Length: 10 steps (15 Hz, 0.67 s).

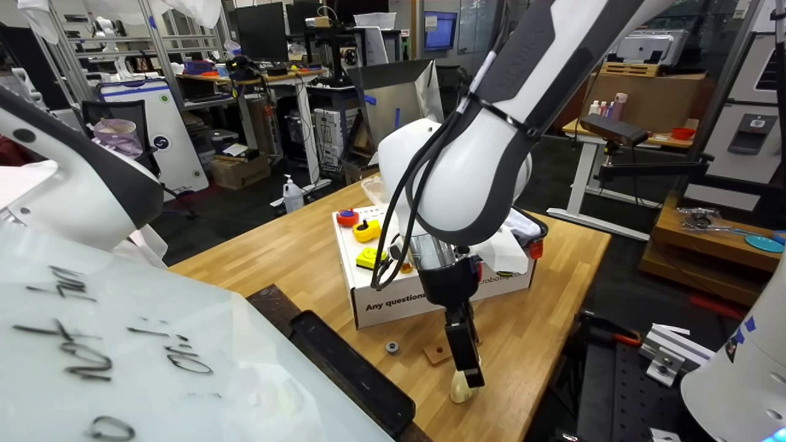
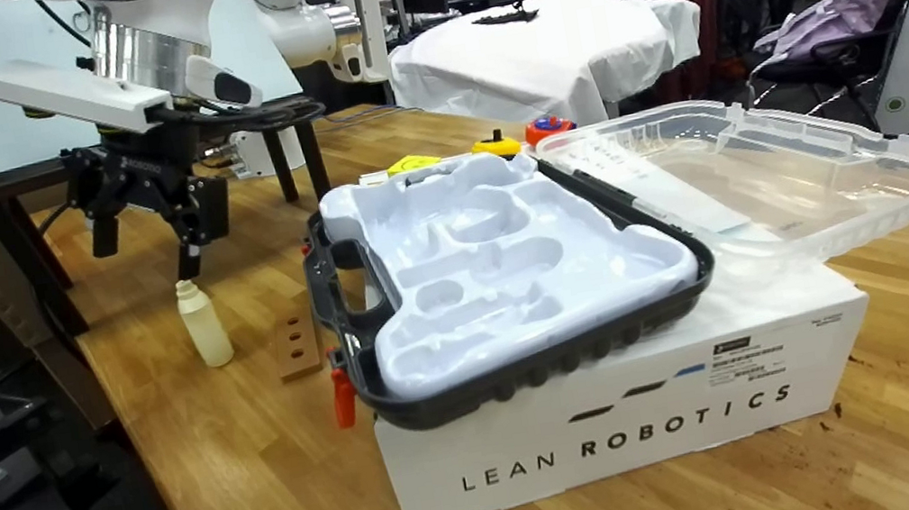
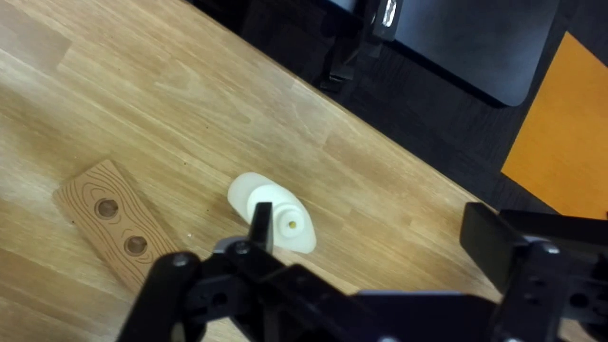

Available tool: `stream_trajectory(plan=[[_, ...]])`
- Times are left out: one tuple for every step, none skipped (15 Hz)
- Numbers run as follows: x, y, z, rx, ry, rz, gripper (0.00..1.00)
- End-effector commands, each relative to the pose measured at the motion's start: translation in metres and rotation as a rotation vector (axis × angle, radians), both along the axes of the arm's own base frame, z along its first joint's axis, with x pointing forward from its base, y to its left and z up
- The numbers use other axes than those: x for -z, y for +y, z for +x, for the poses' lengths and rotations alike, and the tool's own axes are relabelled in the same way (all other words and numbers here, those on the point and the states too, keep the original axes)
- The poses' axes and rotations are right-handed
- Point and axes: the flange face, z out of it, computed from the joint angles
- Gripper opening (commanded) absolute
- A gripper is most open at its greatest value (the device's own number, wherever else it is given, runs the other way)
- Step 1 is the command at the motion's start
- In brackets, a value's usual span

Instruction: Move the white bottle on the table backwards

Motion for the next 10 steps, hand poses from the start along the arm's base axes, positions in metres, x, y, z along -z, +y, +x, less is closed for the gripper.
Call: stream_trajectory(plan=[[-0.0002, 0.0001, 0.0004, 0.000, 0.001, 0.000, 1.00], [-0.0002, 0.0001, 0.0004, -0.001, 0.001, 0.000, 1.00], [-0.0002, 0.0002, 0.0004, -0.001, 0.001, 0.000, 1.00], [-0.0006, 0.0008, 0.0013, -0.008, -0.003, -0.007, 1.00], [-0.0011, 0.0007, 0.0025, -0.014, -0.011, -0.017, 1.00], [-0.0017, -0.0008, 0.0042, -0.015, -0.025, -0.029, 1.00], [-0.0016, -0.0025, 0.0058, -0.013, -0.036, -0.039, 1.00], [-0.0006, -0.0046, 0.0076, -0.019, -0.052, -0.046, 1.00], [0.0004, -0.0055, 0.0088, -0.027, -0.064, -0.046, 1.00], [0.0016, -0.0057, 0.0100, -0.034, -0.078, -0.040, 1.00]])
